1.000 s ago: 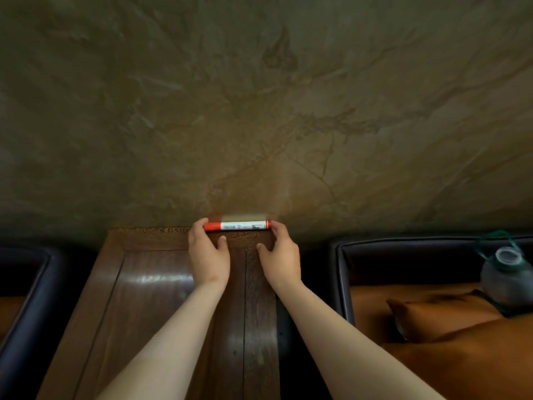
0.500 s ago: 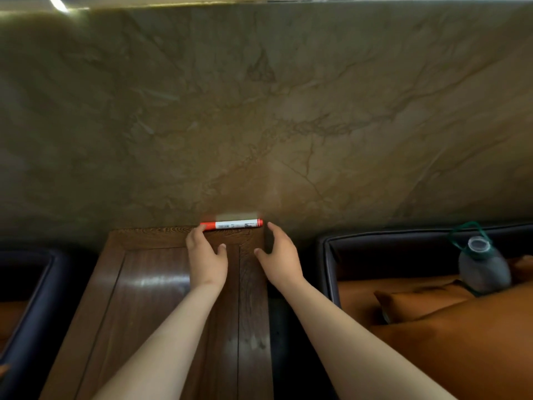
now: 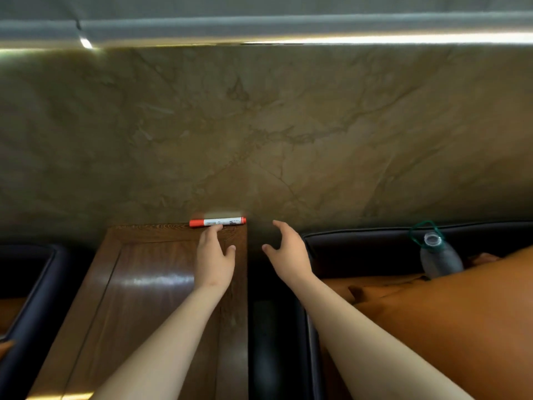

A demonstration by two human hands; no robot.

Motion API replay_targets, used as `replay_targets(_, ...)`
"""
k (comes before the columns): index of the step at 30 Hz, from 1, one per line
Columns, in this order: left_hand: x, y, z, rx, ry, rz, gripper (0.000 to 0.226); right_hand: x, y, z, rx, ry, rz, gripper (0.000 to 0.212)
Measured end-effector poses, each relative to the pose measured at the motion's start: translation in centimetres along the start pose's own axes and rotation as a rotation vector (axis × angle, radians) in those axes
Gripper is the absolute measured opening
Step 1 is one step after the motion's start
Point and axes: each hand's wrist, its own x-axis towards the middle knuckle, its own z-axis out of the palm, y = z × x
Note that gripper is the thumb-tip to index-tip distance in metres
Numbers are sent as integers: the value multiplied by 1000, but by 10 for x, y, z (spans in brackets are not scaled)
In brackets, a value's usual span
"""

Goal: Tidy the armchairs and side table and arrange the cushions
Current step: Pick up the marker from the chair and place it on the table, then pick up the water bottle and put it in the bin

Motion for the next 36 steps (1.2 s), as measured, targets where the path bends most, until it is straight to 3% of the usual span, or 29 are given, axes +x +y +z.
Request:
replay_targets(10,-49,65,49,-51,-62,152,42,-19,53,-91,-39,30,-35,54)
replay_targets(20,-82,158,140,-75,-148,178,45,0,121,-215,-118,78,-16,55)
replay_targets(27,-94,204,204,-112,-273,237,44,31,189,-289,-295,83,173,69)
replay_targets(36,-87,222,256,-37,-332,236,42,60,241,-298,-412,-49,312,70)
